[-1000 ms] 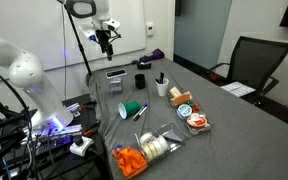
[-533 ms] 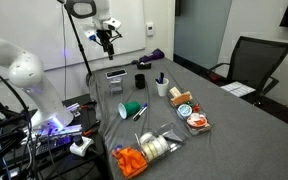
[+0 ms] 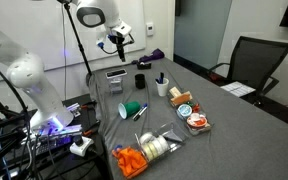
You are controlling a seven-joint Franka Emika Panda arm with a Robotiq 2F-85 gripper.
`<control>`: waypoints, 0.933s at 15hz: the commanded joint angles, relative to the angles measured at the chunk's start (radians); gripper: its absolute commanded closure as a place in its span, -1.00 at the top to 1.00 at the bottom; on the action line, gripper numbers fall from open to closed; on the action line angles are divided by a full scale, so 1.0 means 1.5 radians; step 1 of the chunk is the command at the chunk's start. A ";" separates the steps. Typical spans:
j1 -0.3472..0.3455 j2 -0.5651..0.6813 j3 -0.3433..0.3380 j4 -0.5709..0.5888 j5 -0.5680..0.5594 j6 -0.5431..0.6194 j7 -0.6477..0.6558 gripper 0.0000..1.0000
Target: Remove the blue marker from the white cup.
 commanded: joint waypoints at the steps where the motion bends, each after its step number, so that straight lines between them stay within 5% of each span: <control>1: -0.014 0.072 -0.001 0.037 0.069 0.065 0.051 1.00; 7: -0.026 0.154 0.007 0.064 0.129 0.216 0.140 1.00; 14: -0.028 0.145 0.009 0.058 0.114 0.204 0.140 1.00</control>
